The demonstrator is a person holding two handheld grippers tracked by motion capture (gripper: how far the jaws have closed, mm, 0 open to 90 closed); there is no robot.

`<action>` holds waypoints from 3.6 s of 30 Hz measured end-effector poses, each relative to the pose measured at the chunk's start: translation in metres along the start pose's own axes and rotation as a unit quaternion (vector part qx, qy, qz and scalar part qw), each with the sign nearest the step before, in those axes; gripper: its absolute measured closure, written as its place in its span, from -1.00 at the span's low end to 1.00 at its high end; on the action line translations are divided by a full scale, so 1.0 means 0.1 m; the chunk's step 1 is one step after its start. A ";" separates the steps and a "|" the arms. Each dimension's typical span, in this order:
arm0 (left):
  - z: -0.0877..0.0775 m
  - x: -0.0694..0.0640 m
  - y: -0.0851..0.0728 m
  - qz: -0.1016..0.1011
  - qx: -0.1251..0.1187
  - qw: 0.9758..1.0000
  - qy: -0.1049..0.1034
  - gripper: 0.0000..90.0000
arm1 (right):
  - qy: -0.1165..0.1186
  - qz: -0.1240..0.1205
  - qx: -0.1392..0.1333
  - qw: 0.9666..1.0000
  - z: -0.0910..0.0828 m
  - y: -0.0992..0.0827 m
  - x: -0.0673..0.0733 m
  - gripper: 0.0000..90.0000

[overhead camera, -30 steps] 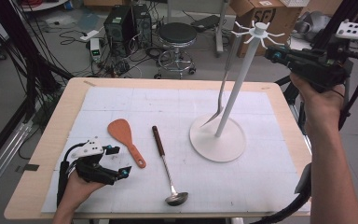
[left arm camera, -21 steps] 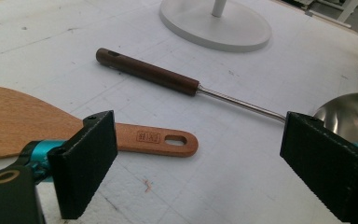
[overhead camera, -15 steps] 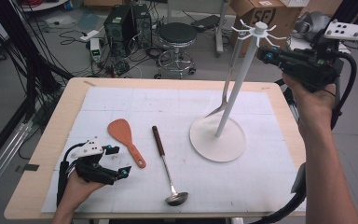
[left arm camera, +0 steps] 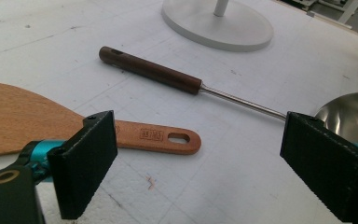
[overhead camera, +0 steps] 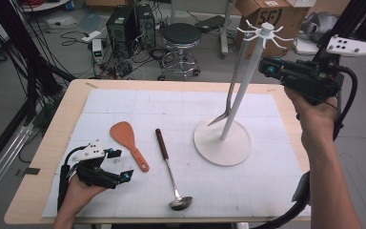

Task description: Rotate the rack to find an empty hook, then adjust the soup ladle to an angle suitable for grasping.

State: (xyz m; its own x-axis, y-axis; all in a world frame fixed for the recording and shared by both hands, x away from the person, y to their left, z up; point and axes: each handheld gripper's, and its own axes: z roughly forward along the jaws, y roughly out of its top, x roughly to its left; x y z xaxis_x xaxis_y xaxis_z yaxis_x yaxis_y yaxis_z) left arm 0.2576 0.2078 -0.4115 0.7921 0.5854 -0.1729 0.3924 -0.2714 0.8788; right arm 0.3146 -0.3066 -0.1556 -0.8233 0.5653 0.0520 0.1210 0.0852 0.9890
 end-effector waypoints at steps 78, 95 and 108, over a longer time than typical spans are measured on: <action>0.07 -0.05 -0.02 0.005 0.007 1.000 -0.001 -0.76 | 0.111 0.050 0.149 0.981 0.93 -2.05 0.74 0.42; 0.05 -0.05 -0.02 0.005 0.004 1.000 -0.002 -0.76 | 0.153 0.060 0.191 0.968 1.22 -2.32 0.88 0.93; 0.05 -0.05 -0.02 0.007 0.006 1.000 -0.003 -0.76 | 0.170 0.062 0.221 0.958 1.40 -2.52 0.98 0.99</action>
State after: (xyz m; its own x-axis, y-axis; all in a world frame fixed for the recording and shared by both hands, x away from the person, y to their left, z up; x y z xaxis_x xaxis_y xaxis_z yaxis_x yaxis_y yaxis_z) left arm 0.2555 0.2012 -0.4144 0.8000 0.5772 -0.1639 0.3875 -0.2883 0.8756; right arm 0.2815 -0.1575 -0.4190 -0.9117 0.2990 0.2818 0.3904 0.4165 0.8210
